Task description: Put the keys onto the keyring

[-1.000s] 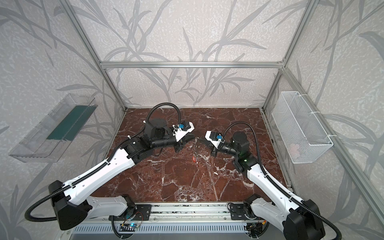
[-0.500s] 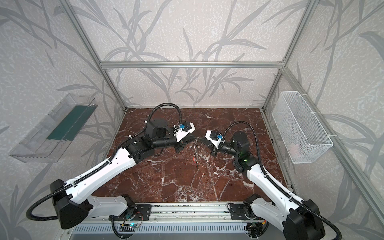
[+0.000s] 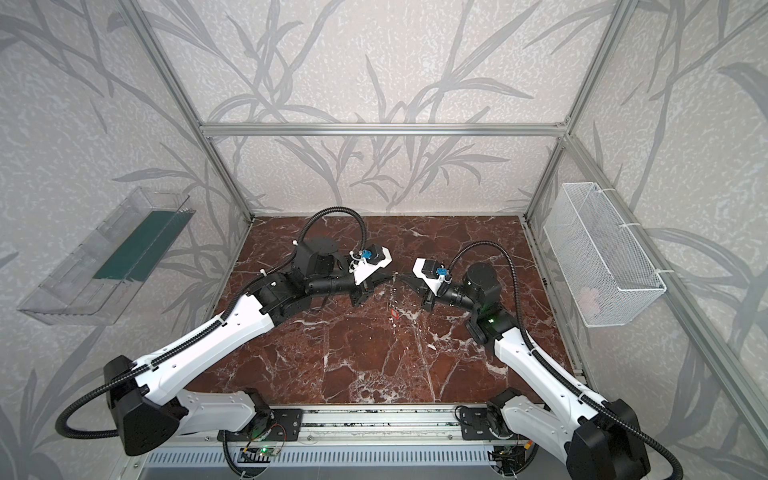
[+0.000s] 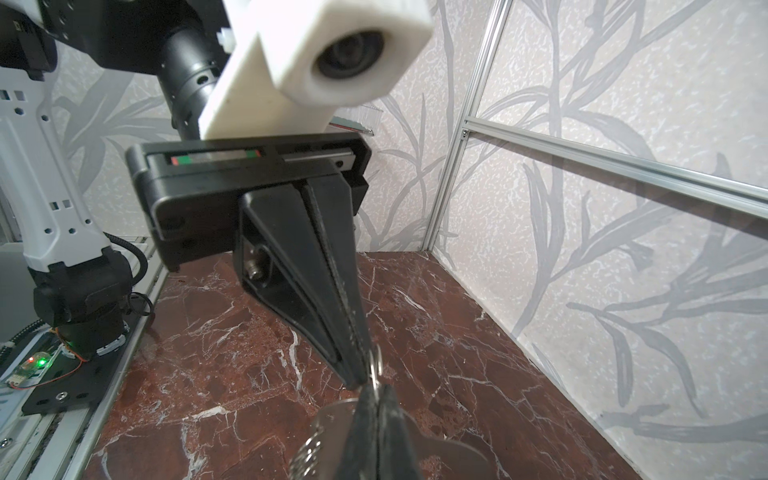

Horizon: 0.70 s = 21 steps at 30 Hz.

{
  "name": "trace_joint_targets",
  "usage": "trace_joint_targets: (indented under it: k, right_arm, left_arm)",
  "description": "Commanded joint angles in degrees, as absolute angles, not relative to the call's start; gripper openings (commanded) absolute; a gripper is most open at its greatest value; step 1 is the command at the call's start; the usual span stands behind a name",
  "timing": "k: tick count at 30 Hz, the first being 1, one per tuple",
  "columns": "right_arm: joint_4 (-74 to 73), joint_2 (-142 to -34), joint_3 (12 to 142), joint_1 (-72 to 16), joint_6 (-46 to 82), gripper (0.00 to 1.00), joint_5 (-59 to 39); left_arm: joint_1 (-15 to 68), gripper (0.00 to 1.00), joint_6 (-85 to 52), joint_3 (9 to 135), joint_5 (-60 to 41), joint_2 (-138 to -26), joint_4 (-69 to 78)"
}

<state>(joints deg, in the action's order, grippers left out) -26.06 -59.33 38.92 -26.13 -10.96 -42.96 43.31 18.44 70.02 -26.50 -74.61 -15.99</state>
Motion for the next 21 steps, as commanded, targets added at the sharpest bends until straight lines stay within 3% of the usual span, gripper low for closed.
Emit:
trace_joint_targets:
  k: [1, 2, 4, 7, 10, 21]
  right_arm:
    - [-31.8, -59.1, 39.5, -26.1, -9.8, 0.0, -42.9]
    - [-31.6, -59.1, 39.5, -26.1, -9.7, 0.0, -43.1]
    - [-31.5, -59.2, 39.3, -26.1, -9.8, 0.0, -43.2]
    - [-31.2, -59.0, 38.7, -26.0, -10.1, 0.0, -43.3]
    - [-30.8, -58.8, 38.6, -26.0, -10.4, 0.0, -43.7]
    - [-29.8, -58.4, 38.9, -26.0, -11.2, 0.0, -46.4]
  left_arm:
    - [43.7, 0.0, 19.2, 70.8, -31.8, -75.8, -18.0]
    - [43.7, 0.0, 18.8, 70.7, -32.2, -75.8, -17.5]
    - [43.7, 0.16, 17.7, 69.9, -31.2, -75.2, -15.5]
    - [43.5, 0.25, 17.7, 67.9, -26.9, -72.9, -12.4]
    - [43.0, 0.25, 19.8, 67.5, -24.5, -71.0, -12.2]
    - [41.4, 0.25, 22.2, 71.5, -31.1, -72.8, -13.0]
